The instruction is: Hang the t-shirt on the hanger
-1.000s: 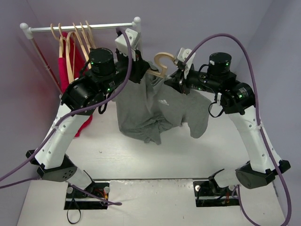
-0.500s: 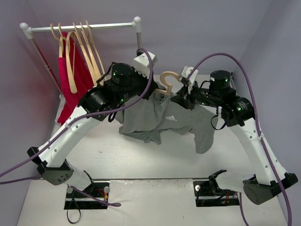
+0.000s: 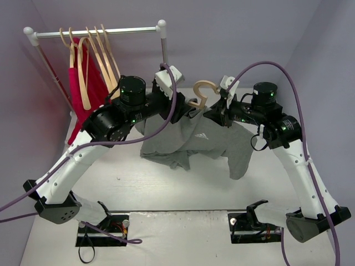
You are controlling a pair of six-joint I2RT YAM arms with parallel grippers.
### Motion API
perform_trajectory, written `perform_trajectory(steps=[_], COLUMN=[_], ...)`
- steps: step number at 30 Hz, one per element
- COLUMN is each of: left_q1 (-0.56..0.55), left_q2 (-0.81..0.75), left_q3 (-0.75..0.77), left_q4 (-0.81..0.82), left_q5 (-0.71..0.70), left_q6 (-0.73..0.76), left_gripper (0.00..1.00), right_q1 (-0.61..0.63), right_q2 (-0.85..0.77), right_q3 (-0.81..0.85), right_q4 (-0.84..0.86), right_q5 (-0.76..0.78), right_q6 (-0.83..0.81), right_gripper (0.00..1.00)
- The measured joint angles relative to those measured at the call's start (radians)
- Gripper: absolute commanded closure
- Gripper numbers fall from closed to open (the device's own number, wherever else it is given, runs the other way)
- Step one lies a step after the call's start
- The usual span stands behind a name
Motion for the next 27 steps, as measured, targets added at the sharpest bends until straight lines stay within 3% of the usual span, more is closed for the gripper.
perform_trajectory(steps=[8,12,16,19,23,27], left_q1=[0.169,0.192,0.23,0.323,0.418,0.441], left_q2=[-0.029,-0.045,-0.025,0.002,0.021,0.03], left_q3=[-0.019,-0.074,-0.05,0.013,0.061,0.065], left_q4=[0.052,0.086,0.02,-0.04,-0.099,-0.139], left_q5=[0.219,0.317,0.474,0.591,0.681,0.772], left_q6=[0.057,0.077,0.15,0.205,0.266,0.305], left_gripper=[0.41,0.41,0.41,0.41,0.41,0.41], right_q1=[-0.007,-0.008,-0.009,-0.013,-0.013,-0.013], right_q2=[0.0,0.0,0.003,0.008,0.017,0.024], right_q3=[-0.003,-0.003,-0.003,-0.003,-0.003,-0.004], right_q4=[0.0,0.001,0.001,0.001,0.002,0.005], right_q5=[-0.022,-0.038,-0.063,-0.082,-0.103,-0.121], right_q6=[0.003,0.003,0.003,0.003,0.003,0.003], right_gripper=[1.0,1.0,1.0,1.0,1.0,1.0])
